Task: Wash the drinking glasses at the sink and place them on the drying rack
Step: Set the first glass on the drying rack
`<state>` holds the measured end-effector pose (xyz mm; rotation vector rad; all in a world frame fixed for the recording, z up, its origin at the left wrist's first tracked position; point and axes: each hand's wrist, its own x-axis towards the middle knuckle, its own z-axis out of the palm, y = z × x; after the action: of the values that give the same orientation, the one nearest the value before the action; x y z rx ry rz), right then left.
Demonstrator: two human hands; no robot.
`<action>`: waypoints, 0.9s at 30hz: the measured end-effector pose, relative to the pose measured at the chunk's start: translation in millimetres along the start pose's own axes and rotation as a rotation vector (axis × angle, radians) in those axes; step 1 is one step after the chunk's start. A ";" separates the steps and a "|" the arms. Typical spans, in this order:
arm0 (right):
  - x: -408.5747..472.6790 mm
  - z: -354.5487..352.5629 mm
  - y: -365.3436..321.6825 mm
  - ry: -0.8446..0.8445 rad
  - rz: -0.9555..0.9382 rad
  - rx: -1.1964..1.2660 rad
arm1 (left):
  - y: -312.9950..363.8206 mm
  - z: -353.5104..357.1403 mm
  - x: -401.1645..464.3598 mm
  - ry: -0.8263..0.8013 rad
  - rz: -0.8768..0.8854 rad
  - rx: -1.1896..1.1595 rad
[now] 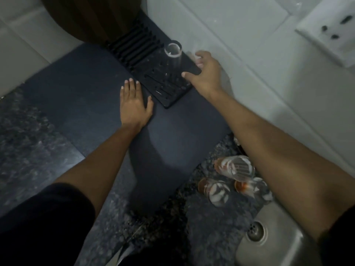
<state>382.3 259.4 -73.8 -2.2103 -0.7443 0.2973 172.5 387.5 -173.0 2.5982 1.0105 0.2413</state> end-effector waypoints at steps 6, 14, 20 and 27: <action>-108.7 -91.5 18.8 -0.028 0.032 -0.021 | 31.0 -7.7 -43.9 -0.134 -0.015 -0.081; -278.5 -153.2 31.1 0.037 -0.064 -0.119 | 87.5 6.7 -200.8 -0.274 0.240 -0.111; -349.9 -129.0 29.1 0.074 -0.093 -0.166 | 100.7 11.9 -274.7 -0.299 0.321 -0.039; -380.4 -94.3 33.4 0.014 0.118 -0.233 | 99.4 14.4 -306.4 -0.344 0.374 0.061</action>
<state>131.5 -42.0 -43.1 -2.4796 -0.6706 0.2637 13.9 107.1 -159.7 2.7388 0.4190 -0.1491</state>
